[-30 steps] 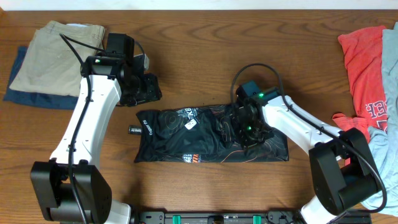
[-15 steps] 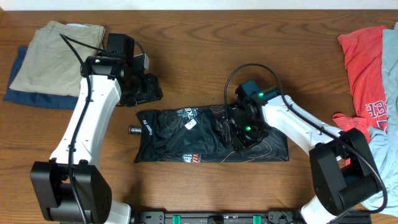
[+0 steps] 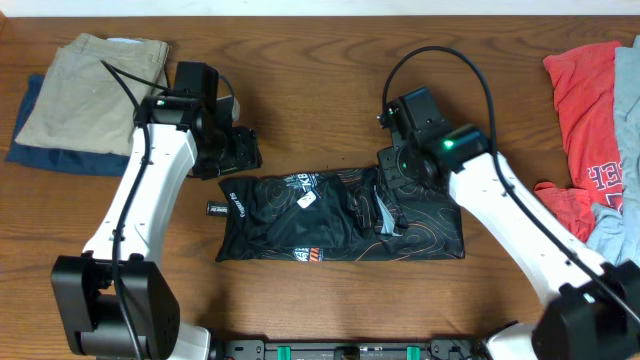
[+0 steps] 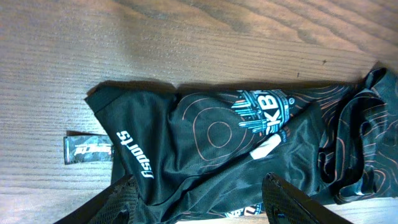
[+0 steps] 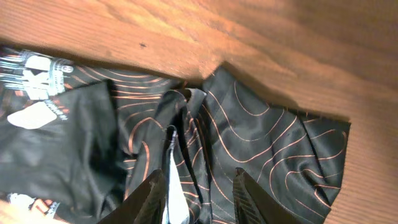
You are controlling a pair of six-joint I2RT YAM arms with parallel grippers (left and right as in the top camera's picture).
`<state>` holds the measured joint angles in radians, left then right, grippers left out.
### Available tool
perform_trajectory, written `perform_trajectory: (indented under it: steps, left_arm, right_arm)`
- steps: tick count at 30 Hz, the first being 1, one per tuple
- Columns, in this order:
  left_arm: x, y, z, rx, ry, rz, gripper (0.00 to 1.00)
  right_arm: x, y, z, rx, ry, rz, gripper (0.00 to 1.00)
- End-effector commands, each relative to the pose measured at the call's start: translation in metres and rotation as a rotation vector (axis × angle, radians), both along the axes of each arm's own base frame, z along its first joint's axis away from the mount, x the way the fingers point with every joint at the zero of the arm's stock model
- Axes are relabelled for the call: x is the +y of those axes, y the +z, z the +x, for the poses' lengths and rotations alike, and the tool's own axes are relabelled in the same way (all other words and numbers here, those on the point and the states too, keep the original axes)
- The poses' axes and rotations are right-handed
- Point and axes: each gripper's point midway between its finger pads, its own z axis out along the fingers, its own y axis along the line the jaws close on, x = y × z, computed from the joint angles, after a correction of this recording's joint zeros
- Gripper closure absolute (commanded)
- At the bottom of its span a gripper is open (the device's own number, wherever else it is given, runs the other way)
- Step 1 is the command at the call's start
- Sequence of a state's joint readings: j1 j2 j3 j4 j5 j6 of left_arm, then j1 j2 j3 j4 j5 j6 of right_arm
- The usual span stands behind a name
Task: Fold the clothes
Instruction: 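Release and press the folded right section with the right gripper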
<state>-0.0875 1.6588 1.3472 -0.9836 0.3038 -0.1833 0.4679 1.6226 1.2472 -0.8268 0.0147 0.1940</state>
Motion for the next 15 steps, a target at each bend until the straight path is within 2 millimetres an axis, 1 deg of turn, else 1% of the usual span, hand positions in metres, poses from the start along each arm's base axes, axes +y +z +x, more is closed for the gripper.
perform_trajectory:
  steps: [1,2,4,5,6,8,10,12,15]
  left_arm:
    - [0.006,-0.007,-0.003,0.014,0.002,0.035,0.34]
    - [0.007,-0.007,-0.003,0.016,0.003,0.038,0.34]
    - [0.007,-0.009,-0.005,0.021,0.002,0.039,0.30]
    - [0.007,-0.009,-0.005,0.022,0.002,0.039,0.30]
    - [0.007,-0.009,-0.005,0.024,0.002,0.039,0.29]
    - [0.007,-0.009,-0.005,0.024,0.002,0.039,0.29]
    - [0.007,-0.010,-0.005,0.026,0.002,0.039,0.29]
    - [0.007,-0.010,-0.005,0.026,0.002,0.039,0.28]
    - [0.007,-0.010,-0.005,0.026,0.002,0.039,0.29]
  right_arm:
    - [0.001,-0.024,-0.002,0.073,-0.036,-0.010,0.64]
    - [0.004,-0.033,-0.005,0.101,-0.026,-0.014,0.62]
    - [0.006,-0.051,-0.010,0.154,-0.021,-0.041,0.62]
    - [0.005,-0.060,-0.012,0.176,-0.027,-0.056,0.63]
    - [0.004,-0.069,-0.014,0.203,-0.039,-0.066,0.67]
    - [0.003,-0.084,-0.018,0.247,-0.063,-0.081,0.69]
    - [0.012,-0.096,-0.025,0.300,-0.043,-0.055,0.69]
    - [0.028,-0.100,-0.036,0.354,0.041,0.013,0.69]
    - [0.062,-0.089,-0.053,0.410,0.235,0.191,0.70]
